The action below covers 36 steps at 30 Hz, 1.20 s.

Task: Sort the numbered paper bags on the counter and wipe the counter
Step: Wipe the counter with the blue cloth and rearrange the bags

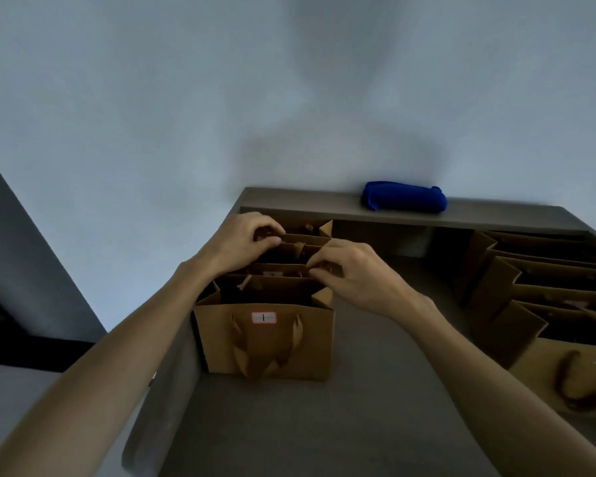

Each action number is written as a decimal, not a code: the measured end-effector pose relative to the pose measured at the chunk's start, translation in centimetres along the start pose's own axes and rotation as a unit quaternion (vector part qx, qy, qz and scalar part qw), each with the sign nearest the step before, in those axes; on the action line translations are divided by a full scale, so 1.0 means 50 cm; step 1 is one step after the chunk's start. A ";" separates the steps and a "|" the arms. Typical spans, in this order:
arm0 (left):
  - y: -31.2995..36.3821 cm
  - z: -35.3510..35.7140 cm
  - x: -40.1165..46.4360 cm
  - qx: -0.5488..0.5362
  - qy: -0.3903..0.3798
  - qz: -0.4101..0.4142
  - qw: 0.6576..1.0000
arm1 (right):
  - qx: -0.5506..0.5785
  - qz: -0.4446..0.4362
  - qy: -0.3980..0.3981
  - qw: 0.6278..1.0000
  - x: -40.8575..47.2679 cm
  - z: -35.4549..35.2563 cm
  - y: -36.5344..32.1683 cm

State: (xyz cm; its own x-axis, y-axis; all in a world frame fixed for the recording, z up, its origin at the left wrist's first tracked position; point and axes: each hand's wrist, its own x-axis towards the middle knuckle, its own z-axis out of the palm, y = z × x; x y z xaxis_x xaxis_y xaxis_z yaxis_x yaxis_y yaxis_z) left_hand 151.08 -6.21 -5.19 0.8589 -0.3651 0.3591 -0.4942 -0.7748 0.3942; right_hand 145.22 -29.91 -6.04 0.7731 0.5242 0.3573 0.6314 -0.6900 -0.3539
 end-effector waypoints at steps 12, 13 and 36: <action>0.294 0.071 -0.004 -0.115 -0.010 0.139 0.983 | -0.075 0.092 0.050 0.992 -0.285 -0.200 0.131; 0.322 0.085 0.001 -0.124 -0.015 0.149 0.981 | -0.073 0.102 0.057 0.990 -0.315 -0.219 0.145; 0.596 0.395 0.103 -0.105 -0.134 0.223 0.960 | -0.095 0.244 0.032 0.965 -0.555 -0.362 0.360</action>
State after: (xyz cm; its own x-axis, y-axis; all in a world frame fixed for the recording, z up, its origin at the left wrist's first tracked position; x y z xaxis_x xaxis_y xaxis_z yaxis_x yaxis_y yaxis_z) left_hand 143.44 -41.37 -8.32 0.5459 -0.7778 0.3116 -0.8123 -0.4000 0.4245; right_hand 134.03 -65.92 -6.67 0.9660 0.0866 0.2436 0.1667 -0.9288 -0.3310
